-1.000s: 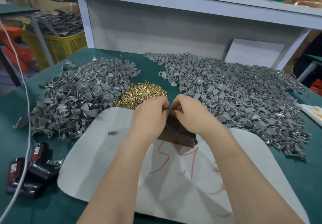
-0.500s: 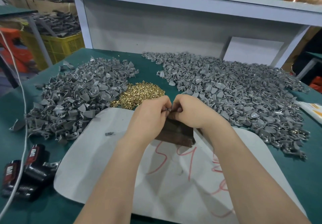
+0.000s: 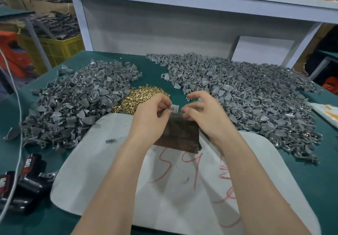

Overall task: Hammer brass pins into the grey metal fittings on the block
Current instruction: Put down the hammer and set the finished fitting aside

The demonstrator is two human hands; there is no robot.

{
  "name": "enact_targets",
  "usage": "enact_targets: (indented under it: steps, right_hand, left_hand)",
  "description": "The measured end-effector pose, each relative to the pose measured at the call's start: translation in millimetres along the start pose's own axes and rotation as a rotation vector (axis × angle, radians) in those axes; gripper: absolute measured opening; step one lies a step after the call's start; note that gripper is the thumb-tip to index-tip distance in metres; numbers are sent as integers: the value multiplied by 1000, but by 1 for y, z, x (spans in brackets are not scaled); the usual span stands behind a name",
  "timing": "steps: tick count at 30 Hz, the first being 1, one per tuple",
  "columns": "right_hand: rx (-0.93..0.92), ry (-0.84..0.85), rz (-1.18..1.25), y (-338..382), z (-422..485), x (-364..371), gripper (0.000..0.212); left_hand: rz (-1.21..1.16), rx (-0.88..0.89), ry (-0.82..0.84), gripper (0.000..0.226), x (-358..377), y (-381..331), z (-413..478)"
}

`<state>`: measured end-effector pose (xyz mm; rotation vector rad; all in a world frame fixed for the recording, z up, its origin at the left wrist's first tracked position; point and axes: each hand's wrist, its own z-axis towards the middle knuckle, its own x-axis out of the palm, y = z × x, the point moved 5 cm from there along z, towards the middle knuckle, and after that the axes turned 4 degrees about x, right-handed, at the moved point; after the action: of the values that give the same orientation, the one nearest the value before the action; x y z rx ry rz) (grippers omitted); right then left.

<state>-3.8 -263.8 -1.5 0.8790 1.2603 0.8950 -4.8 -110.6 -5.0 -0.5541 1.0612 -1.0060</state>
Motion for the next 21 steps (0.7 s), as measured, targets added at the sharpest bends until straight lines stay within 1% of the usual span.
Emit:
enact_targets:
  steps: [3, 5, 7, 9, 11, 16, 21]
  right_hand:
    - [-32, 9, -4, 3, -1, 4, 31]
    - [-64, -9, -36, 6, -2, 4, 33]
    - [-94, -30, -48, 8, -3, 3, 33]
    - [-127, -41, -58, 11, -5, 2, 35]
    - [-159, -47, -66, 14, -6, 2, 37]
    - [-190, -58, -9, 17, -8, 4, 39]
    - [-142, -70, 67, 16, -8, 6, 33]
  left_hand:
    - [-31, 20, 41, 19, 4, -4, -1]
    - [-99, 11, 77, 20, 6, -5, -2]
    - [-190, -10, 100, 16, 8, -5, -1]
    - [-271, -31, 106, 12, 8, -7, -1]
    - [-321, -57, 90, 16, 8, -7, -1]
    - [-354, -104, 90, 19, 9, -7, -1]
    - [-317, -52, 76, 18, 8, -10, -1]
